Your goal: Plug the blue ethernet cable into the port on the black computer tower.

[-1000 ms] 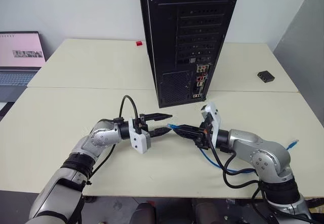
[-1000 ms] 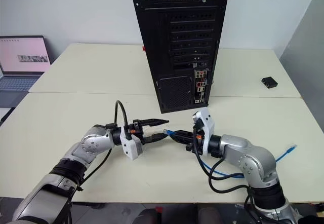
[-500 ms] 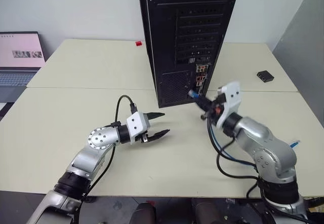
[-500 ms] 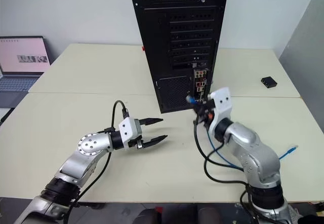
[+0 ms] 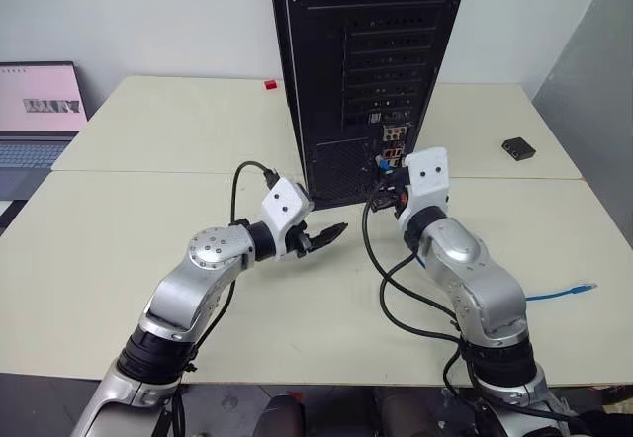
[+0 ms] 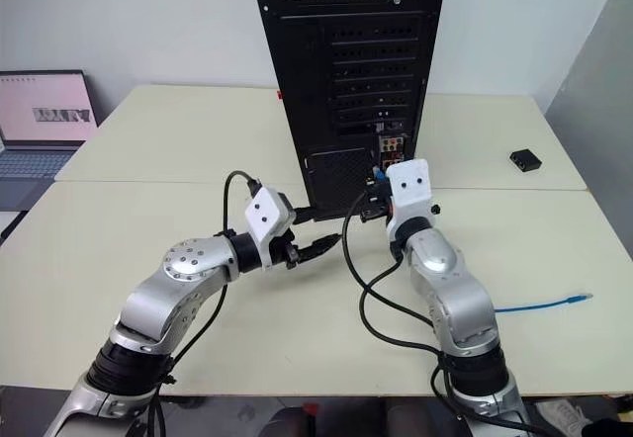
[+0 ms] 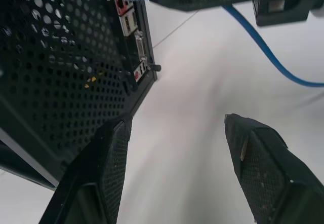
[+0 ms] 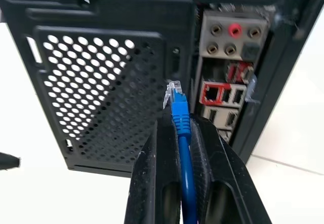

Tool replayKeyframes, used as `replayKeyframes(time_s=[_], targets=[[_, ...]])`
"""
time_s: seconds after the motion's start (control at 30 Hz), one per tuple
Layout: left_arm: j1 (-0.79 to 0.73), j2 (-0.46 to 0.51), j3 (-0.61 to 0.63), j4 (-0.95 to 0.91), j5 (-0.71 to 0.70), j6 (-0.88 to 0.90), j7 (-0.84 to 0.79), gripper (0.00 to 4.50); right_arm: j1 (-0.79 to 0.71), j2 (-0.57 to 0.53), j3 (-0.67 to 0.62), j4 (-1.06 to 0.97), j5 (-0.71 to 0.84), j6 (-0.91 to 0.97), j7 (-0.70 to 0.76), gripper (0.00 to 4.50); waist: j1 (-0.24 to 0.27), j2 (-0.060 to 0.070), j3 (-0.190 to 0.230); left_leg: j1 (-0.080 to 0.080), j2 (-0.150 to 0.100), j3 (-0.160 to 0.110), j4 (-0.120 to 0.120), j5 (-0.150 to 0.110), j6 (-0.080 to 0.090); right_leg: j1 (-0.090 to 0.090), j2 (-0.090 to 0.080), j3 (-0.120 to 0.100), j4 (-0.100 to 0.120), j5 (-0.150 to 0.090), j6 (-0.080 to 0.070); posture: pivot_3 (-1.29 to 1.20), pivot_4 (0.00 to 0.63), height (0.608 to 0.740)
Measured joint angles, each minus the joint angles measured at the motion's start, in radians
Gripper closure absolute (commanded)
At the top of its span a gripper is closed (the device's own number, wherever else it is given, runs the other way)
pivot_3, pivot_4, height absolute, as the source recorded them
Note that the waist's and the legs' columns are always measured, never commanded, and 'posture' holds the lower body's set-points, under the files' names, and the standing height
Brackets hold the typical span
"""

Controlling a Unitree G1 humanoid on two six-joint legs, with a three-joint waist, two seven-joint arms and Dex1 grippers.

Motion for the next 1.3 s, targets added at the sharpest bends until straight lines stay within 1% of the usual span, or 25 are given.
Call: replayKeyframes(time_s=[0.1, 0.27, 0.63, 1.3], targets=[[0.0, -0.003, 0.0, -0.002, 0.021, 0.004, 0.006, 1.41, -0.005, 0.034, -0.02, 0.024, -0.019, 0.019, -0.028, 4.49, 0.0, 0.0, 0.0, 0.0, 0.0, 0.0, 0.0, 0.0, 0.0, 0.0, 0.0, 0.0, 0.0, 0.0, 0.0, 0.0, 0.15, 0.74], [0.0, -0.013, 0.0, -0.008, 0.038, 0.004, 0.006, 1.41, -0.029, 0.058, -0.06, 0.041, -0.03, 0.034, -0.044, 4.49, 0.0, 0.0, 0.0, 0.0, 0.0, 0.0, 0.0, 0.0, 0.0, 0.0, 0.0, 0.0, 0.0, 0.0, 0.0, 0.0, 0.15, 0.74], [0.0, -0.039, -0.001, -0.009, 0.067, 0.005, 0.005, 1.41, -0.06, 0.087, -0.066, 0.083, -0.04, 0.033, -0.054, 4.49, 0.0, 0.0, 0.0, 0.0, 0.0, 0.001, 0.0, 0.0, 0.0, -0.001, 0.0, 0.001, 0.0, 0.0, 0.0, 0.0, 0.15, 0.74], [0.0, -0.047, 0.0, -0.009, 0.086, 0.004, 0.004, 1.41, -0.088, 0.096, -0.092, 0.112, -0.048, 0.025, -0.041, 4.49, -0.001, 0.0, 0.0, 0.0, 0.0, 0.001, -0.001, 0.0, 0.0, -0.001, 0.0, 0.001, -0.001, 0.0, 0.0, 0.0, 0.15, 0.74]])
